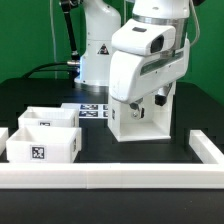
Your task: Assemble drawer
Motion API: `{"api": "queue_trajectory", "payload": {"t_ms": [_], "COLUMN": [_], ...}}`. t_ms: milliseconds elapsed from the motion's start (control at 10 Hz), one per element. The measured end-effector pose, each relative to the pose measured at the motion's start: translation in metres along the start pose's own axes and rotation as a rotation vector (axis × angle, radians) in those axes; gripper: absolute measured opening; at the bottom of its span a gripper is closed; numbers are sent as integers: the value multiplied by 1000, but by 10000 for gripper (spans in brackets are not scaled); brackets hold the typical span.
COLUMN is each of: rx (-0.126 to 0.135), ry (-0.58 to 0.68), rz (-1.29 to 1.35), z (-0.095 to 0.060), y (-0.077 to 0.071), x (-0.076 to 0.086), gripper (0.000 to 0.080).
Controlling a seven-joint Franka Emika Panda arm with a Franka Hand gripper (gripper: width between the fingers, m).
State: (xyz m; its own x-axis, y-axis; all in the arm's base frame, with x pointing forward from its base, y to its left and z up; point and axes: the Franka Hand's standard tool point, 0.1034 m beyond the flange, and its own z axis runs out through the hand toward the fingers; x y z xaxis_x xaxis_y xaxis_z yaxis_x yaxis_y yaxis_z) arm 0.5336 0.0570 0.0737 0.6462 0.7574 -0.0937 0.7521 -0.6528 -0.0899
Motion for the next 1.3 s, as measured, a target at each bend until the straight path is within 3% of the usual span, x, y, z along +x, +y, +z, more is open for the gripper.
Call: {"api": "queue_trajectory", "payload": {"t_ms": [700, 900, 1200, 1300], "rx": [-6, -27, -53, -47], "ry": [7, 54, 77, 72], "rz": [7, 41, 73, 82], "z": [-5, -28, -65, -68], "y": [3, 3, -17, -24], "x": [-1, 2, -16, -20], "gripper": [650, 650, 650, 650]}}
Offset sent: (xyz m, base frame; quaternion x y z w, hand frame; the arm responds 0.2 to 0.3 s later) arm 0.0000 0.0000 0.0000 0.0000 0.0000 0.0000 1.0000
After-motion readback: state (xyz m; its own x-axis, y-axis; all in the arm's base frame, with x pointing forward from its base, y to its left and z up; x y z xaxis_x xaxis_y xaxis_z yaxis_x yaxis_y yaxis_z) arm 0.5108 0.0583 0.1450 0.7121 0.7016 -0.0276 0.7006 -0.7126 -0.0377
